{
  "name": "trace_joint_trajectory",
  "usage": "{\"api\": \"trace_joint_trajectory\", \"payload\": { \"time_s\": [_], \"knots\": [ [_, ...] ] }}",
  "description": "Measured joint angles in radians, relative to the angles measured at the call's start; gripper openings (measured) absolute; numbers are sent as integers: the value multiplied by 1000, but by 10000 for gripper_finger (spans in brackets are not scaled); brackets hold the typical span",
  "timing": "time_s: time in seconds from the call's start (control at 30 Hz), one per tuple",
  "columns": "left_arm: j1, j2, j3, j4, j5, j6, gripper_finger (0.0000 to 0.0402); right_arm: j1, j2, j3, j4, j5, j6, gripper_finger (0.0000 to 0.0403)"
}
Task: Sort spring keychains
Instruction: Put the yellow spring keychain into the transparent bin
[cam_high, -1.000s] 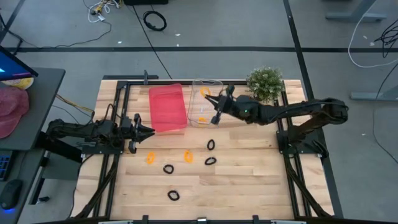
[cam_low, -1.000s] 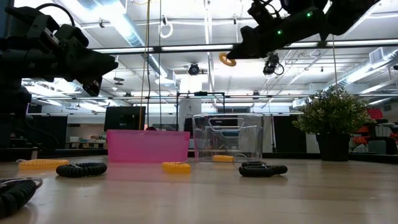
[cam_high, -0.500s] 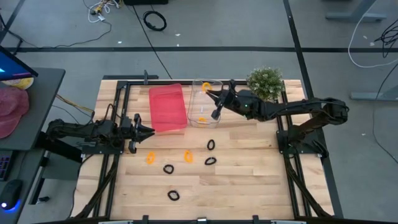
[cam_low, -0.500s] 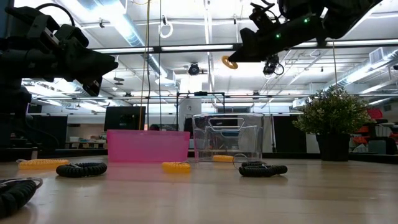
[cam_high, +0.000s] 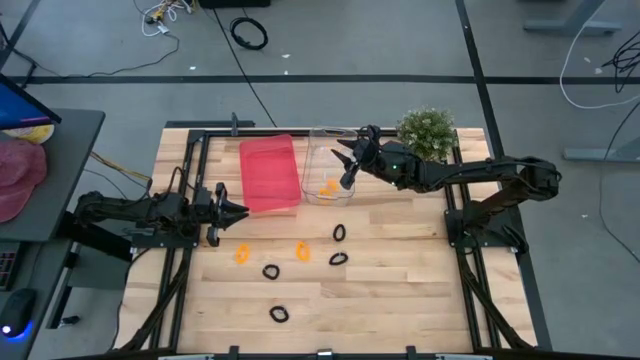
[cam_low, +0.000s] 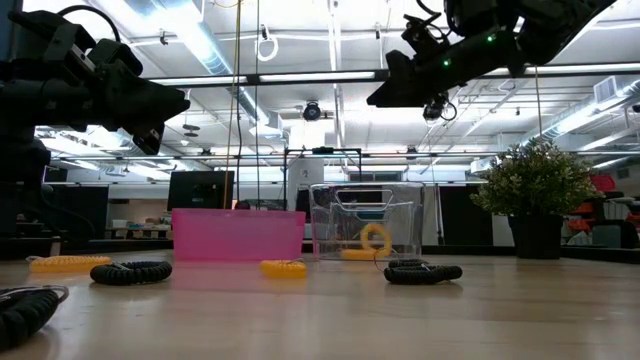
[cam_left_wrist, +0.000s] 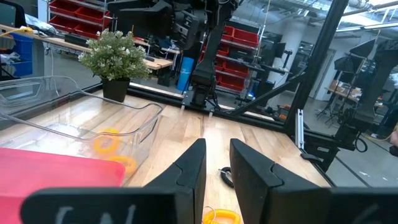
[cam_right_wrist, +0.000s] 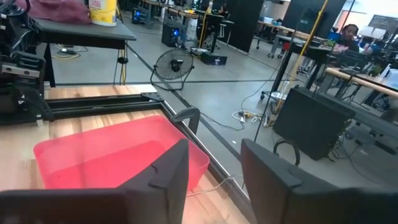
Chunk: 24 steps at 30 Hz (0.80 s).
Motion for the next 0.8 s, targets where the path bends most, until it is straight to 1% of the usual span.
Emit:
{"api": "trace_joint_trajectory", "payload": {
  "time_s": [0.13, 0.27, 0.53, 0.7, 0.8],
  "knots": [
    [0, 0, 0, 0, 0, 0, 76, 2, 0, 0, 0, 0, 0, 172],
    [0, 0, 0, 0, 0, 0, 76, 2, 0, 0, 0, 0, 0, 181],
    [0, 0, 0, 0, 0, 0, 76, 2, 0, 0, 0, 0, -37, 180],
    [0, 0, 0, 0, 0, 0, 76, 2, 0, 0, 0, 0, -36, 180],
    [0, 0, 0, 1, 0, 0, 76, 2, 0, 0, 0, 0, -2, 180]
  ]
}}
